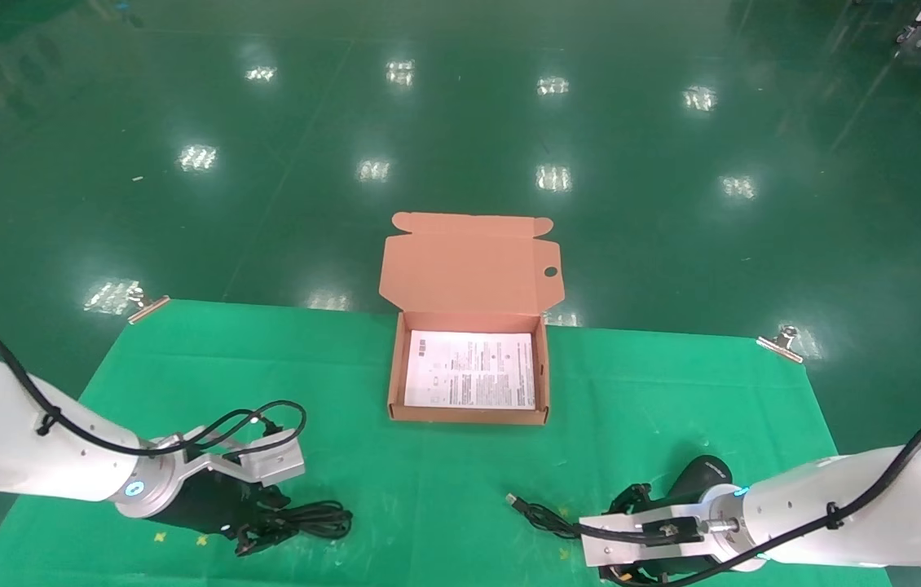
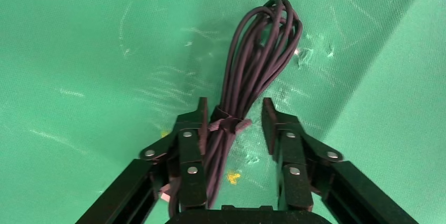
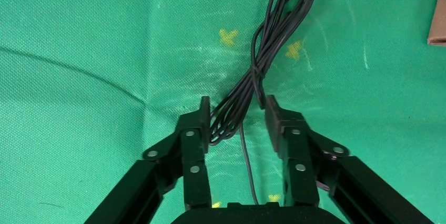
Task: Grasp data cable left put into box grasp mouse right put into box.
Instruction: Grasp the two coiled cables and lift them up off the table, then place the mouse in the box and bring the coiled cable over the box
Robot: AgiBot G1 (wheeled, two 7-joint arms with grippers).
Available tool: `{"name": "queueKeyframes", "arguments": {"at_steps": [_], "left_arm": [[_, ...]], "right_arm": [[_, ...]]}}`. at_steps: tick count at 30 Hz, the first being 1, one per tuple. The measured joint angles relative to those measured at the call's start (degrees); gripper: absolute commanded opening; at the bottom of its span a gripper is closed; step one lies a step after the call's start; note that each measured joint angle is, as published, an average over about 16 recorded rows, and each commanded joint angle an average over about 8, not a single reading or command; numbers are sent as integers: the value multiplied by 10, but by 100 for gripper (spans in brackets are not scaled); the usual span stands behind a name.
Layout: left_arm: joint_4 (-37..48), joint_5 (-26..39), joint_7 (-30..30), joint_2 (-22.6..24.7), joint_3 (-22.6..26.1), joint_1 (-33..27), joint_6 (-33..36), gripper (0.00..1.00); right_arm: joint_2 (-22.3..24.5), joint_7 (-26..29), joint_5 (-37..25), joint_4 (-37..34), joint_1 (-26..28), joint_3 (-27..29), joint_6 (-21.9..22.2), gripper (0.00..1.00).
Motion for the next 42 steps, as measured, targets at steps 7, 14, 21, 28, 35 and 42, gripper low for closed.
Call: {"name": "queueKeyframes", "arguments": {"at_steps": [7,14,21,28,35,42], "left_arm": [[-1,0,0,0,0,0,0,0],[-3,0,0,-1,0,-1,1,0],[-27,1,5,-11,-2,-10,2,0],[-93,19,-3,-36,-8,-33,-9,0],[-180,54,-30,-57,-17,-59,-43,0],[-234,92,-56,-51,-27,-85,-90,0]], "right_arm": [[0,0,0,1,0,0,0,0],[3,2,4,1,2,3,-2,0],[20,19,27,11,18,23,-10,0],[51,51,60,30,55,62,-8,0],[69,79,78,54,108,103,16,0],[41,73,96,52,174,131,53,0]]}}
